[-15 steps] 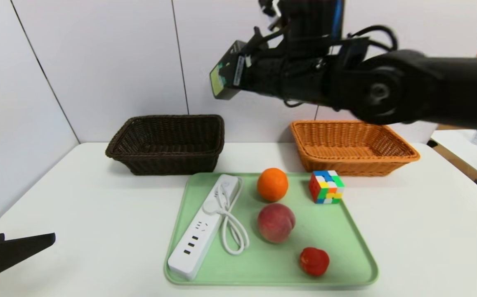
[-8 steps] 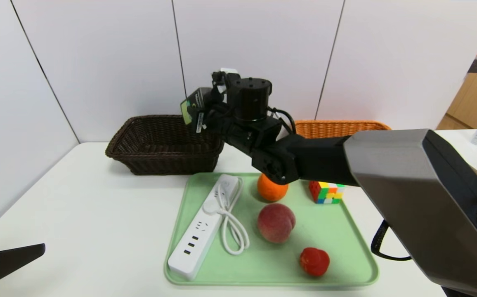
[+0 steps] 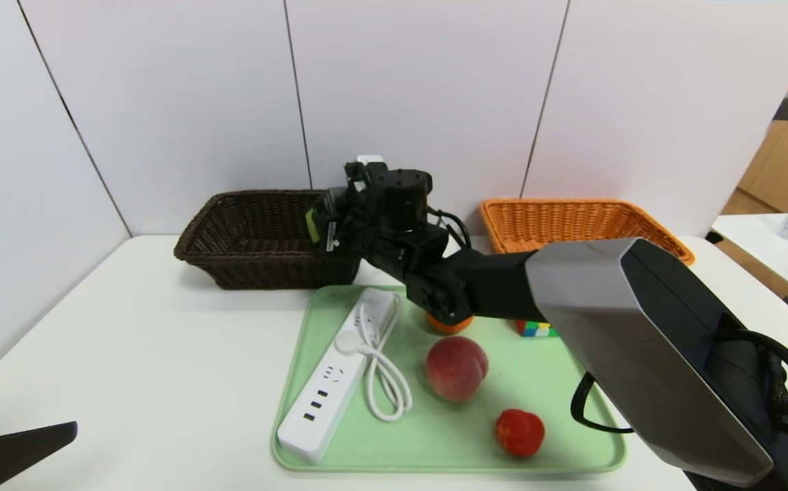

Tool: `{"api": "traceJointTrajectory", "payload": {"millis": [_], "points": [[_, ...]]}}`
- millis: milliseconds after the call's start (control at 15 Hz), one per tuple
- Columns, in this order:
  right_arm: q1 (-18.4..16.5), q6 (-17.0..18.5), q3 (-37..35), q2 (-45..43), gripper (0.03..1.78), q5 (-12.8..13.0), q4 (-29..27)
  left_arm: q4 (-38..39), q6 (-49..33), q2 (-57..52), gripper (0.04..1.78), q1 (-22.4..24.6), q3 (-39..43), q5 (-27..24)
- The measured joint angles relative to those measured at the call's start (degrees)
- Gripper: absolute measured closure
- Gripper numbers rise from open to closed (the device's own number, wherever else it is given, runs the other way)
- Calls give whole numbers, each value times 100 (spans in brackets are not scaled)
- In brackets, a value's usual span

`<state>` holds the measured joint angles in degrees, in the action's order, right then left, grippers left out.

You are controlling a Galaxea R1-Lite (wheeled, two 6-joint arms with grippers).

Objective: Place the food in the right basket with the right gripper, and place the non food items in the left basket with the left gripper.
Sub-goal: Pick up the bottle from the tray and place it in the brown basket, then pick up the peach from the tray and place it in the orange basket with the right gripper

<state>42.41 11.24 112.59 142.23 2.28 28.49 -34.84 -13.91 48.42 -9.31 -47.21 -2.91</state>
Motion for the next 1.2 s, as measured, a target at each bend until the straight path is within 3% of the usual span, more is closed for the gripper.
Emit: {"api": "traceJointTrajectory", "payload": {"millis": [333,733,933,1200], "points": [[-13,-11,0,35,59,0,-10,17,5,-13,13,0,35,-6],[-16,-91,-7,-898,33,133,-429,89,-4,-13,13,0,13,-26],[-7,-16,-33,-1932,26,424,-1485,332,-6,-2,13,0,-94,-33],[45,640,-57,-3057,19,614,-4472,413,-44,23,13,0,-149,-91]]}}
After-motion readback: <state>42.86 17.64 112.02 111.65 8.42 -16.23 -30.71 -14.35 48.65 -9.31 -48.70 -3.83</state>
